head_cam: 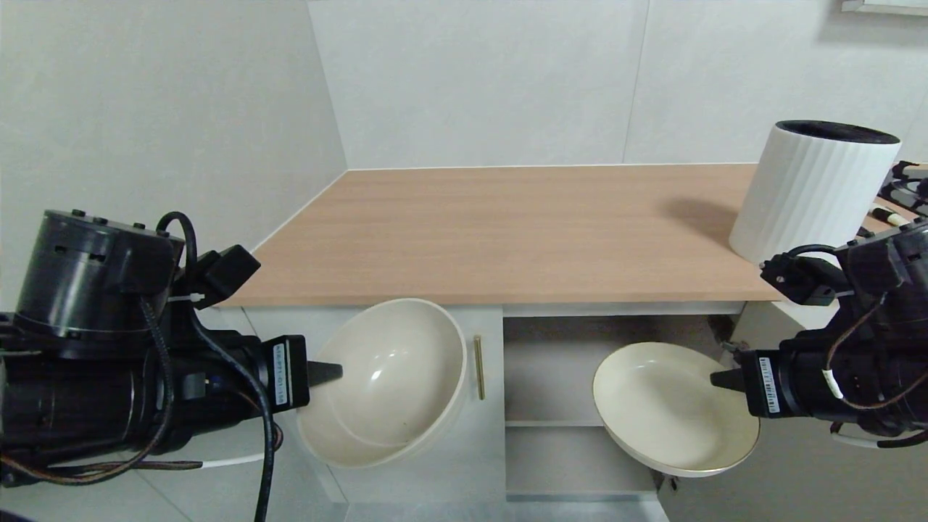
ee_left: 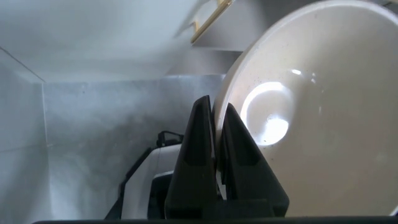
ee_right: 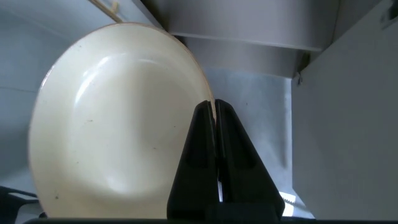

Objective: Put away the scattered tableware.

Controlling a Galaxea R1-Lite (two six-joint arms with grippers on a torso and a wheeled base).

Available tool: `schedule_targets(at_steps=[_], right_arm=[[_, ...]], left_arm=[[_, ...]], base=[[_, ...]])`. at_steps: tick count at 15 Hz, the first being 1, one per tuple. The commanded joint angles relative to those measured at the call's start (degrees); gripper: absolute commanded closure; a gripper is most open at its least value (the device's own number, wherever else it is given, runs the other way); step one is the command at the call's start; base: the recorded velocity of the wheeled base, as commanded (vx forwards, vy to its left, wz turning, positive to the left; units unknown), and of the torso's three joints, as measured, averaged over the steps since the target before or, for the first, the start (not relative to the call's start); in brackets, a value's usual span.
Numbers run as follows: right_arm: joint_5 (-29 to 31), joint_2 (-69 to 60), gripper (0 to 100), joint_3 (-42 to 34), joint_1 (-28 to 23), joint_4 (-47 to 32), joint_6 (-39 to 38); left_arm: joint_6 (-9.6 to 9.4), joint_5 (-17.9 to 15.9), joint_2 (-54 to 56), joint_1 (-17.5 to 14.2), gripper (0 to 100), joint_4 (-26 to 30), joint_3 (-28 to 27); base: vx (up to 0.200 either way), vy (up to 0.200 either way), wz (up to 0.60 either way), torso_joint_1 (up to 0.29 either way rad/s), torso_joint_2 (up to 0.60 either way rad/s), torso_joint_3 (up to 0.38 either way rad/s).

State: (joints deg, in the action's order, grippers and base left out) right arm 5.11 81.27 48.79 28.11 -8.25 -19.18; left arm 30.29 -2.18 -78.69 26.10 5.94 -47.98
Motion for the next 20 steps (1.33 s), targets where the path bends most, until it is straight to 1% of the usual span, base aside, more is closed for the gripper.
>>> schedule_targets(at_steps=[1,8,13,15,19,20], right_arm=[[0.0,0.0,100,0.0,0.0,0.0,0.1],[0.0,0.5,100,0.0,0.0,0.0,0.1],[0.0,1.3,100,0.0,0.0,0.0,0.1],[0.0,1.5,100,-0.1,0.0,0.0,0.1],[0.0,2.9,100,0.3,0.0,0.4,0.0],[-0.1,3.6,100,0.3,0.1,1.8,0.1]], left_arm=[[0.12,0.1,-0.1,0.0,100,0.0,0.1],[0.03,0.1,0.2,0.0,100,0.0,0.3],[0.03,0.1,-0.1,0.0,100,0.0,0.3],[0.03,0.1,-0.1,0.0,100,0.0,0.3],[-0.06,0.0,-0.3,0.0,100,0.0,0.1],[-0.59,-0.1,-0.7,0.0,100,0.0,-0.3]], base=[[0.000,0.000,0.00,-0.183,0.48,0.290],[0.000,0.000,0.00,-0.167,0.47,0.304],[0.000,0.000,0.00,-0.122,0.45,0.330],[0.000,0.000,0.00,-0.037,0.21,0.159],[0.000,0.000,0.00,-0.012,0.03,0.019],[0.000,0.000,0.00,0.000,0.00,0.000]])
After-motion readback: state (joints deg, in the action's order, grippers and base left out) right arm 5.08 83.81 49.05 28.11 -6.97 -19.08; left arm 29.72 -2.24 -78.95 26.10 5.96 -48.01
